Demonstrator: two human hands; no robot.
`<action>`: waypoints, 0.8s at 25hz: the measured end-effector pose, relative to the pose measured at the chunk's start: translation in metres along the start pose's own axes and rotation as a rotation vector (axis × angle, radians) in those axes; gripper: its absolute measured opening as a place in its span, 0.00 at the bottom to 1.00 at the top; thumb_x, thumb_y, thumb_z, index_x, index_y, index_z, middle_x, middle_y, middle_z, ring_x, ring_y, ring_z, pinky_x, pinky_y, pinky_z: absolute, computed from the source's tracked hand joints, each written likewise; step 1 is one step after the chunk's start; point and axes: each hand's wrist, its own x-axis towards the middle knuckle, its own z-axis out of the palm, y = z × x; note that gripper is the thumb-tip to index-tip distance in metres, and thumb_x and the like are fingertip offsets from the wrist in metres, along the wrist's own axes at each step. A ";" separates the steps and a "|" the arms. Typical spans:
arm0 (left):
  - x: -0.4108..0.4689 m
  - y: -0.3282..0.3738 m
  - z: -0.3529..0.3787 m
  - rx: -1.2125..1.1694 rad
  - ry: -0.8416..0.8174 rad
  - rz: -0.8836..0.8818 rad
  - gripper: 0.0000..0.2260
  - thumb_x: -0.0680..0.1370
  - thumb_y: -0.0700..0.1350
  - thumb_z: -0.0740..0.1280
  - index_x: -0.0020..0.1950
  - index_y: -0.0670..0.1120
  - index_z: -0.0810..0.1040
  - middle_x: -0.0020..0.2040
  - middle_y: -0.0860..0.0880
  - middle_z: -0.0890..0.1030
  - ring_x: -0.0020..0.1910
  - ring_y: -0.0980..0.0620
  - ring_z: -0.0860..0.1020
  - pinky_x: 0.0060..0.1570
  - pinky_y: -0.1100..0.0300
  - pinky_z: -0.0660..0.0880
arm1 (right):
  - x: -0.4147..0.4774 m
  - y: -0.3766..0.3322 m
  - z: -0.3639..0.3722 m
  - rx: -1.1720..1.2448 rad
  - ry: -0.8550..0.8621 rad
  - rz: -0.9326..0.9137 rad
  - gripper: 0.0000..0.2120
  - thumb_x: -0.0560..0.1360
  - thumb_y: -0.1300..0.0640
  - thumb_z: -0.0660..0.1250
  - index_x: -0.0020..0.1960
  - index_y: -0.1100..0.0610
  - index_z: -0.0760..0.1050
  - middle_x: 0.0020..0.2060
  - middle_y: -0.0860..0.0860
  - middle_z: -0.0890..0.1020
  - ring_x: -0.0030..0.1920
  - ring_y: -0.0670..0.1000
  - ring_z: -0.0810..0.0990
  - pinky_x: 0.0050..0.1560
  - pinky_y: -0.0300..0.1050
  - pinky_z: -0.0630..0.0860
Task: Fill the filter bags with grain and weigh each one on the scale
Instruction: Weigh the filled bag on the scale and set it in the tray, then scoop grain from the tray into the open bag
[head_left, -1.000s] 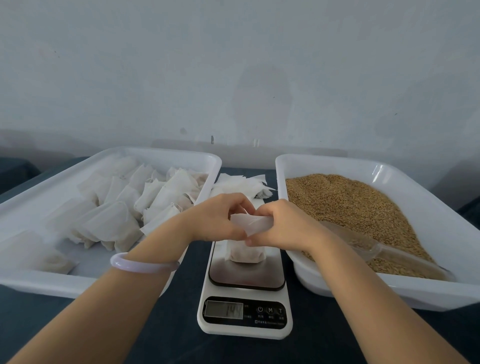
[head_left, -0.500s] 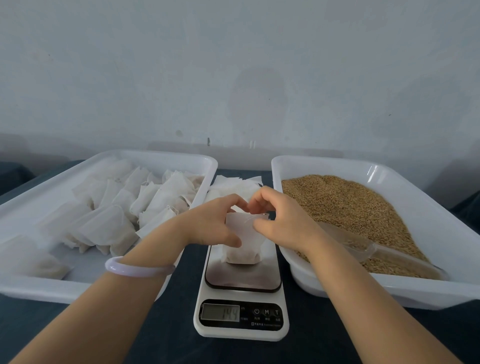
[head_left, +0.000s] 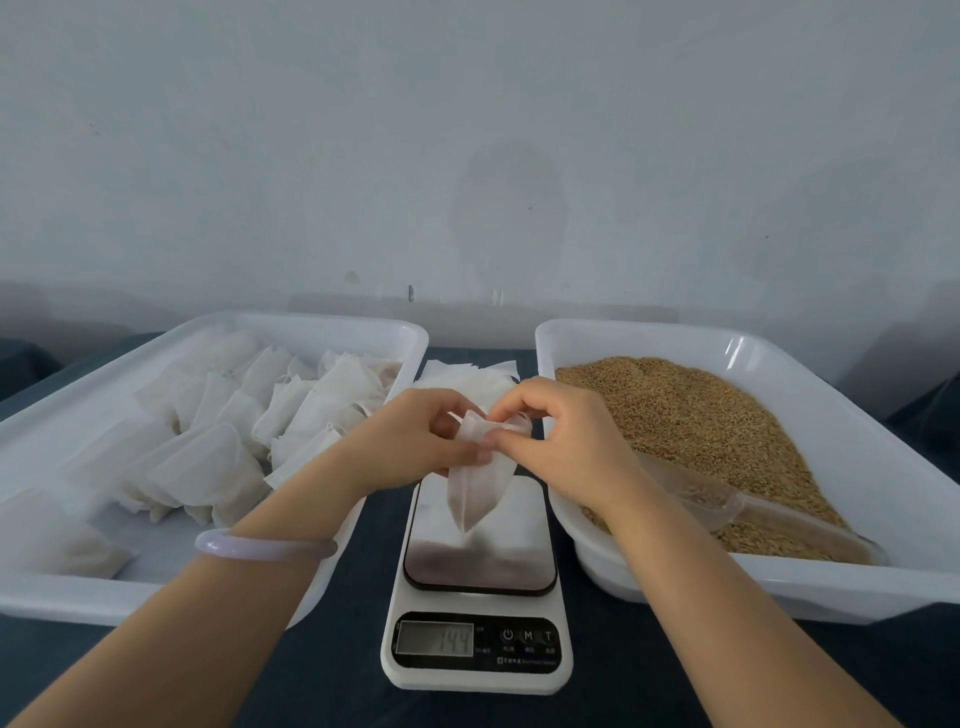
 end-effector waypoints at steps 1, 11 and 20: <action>-0.001 0.001 0.000 -0.019 -0.013 0.006 0.04 0.73 0.39 0.72 0.45 0.42 0.79 0.22 0.59 0.72 0.24 0.63 0.72 0.29 0.73 0.69 | 0.000 -0.001 -0.001 0.008 0.035 -0.038 0.06 0.68 0.57 0.76 0.38 0.51 0.79 0.36 0.43 0.81 0.41 0.41 0.77 0.43 0.30 0.69; -0.004 0.012 0.000 -0.645 -0.332 -0.015 0.20 0.73 0.41 0.64 0.62 0.32 0.72 0.50 0.38 0.79 0.48 0.39 0.79 0.54 0.47 0.76 | -0.009 -0.014 -0.019 0.273 0.157 -0.120 0.06 0.69 0.57 0.72 0.36 0.52 0.77 0.33 0.42 0.80 0.39 0.41 0.77 0.44 0.32 0.70; 0.008 0.069 0.025 -0.228 -0.649 -0.043 0.19 0.66 0.43 0.72 0.54 0.38 0.73 0.37 0.46 0.81 0.32 0.50 0.80 0.37 0.58 0.78 | -0.019 -0.013 -0.072 0.144 0.053 -0.038 0.07 0.78 0.46 0.60 0.43 0.46 0.71 0.29 0.42 0.74 0.29 0.39 0.70 0.31 0.31 0.67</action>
